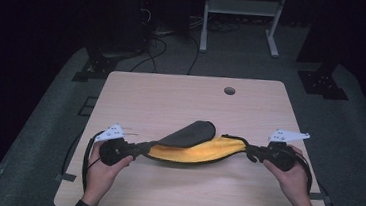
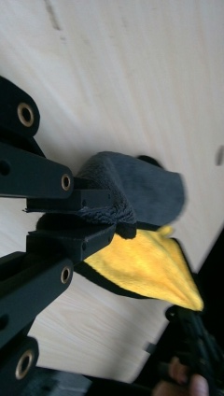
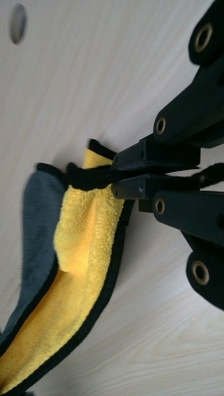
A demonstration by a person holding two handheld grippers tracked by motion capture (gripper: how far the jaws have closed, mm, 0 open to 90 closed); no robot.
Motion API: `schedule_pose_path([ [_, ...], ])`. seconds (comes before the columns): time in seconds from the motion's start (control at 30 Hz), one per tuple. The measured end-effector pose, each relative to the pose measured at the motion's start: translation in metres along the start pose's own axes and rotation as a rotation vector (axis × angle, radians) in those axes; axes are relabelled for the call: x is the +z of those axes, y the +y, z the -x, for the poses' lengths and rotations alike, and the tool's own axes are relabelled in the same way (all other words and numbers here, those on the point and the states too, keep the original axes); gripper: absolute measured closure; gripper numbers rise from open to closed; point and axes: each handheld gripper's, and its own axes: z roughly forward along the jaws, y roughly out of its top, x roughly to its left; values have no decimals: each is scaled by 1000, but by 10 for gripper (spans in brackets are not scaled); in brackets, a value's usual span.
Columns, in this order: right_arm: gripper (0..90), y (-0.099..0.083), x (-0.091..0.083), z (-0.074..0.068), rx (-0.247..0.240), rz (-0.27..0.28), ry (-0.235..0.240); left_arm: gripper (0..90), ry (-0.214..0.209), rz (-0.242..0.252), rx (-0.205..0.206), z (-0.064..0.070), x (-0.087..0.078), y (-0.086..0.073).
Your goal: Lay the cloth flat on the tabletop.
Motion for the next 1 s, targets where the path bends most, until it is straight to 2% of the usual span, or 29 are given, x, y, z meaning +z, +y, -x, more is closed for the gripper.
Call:
schedule_pose_path([
  [0.1,855,12,-7,2,-4,45,-2,822,-31,57,-25,1,-3,15],
  [0.23,855,31,-21,3,-11,109,-13,822,-24,126,-33,1,-10,36],
  [0.47,855,60,-50,9,-11,239,-35,822,-19,250,-75,-7,-28,64],
  [0.6,855,70,-69,5,-23,298,-32,821,-42,286,-64,0,-37,76],
  [0.8,855,77,-96,-7,-54,377,-35,822,-69,357,-31,19,-53,91],
  [0.9,855,81,-105,-12,-62,400,-39,821,-65,366,-21,23,-56,95],
  [1.0,855,82,-108,-13,-62,407,-40,821,-61,361,-35,19,-53,94],
])
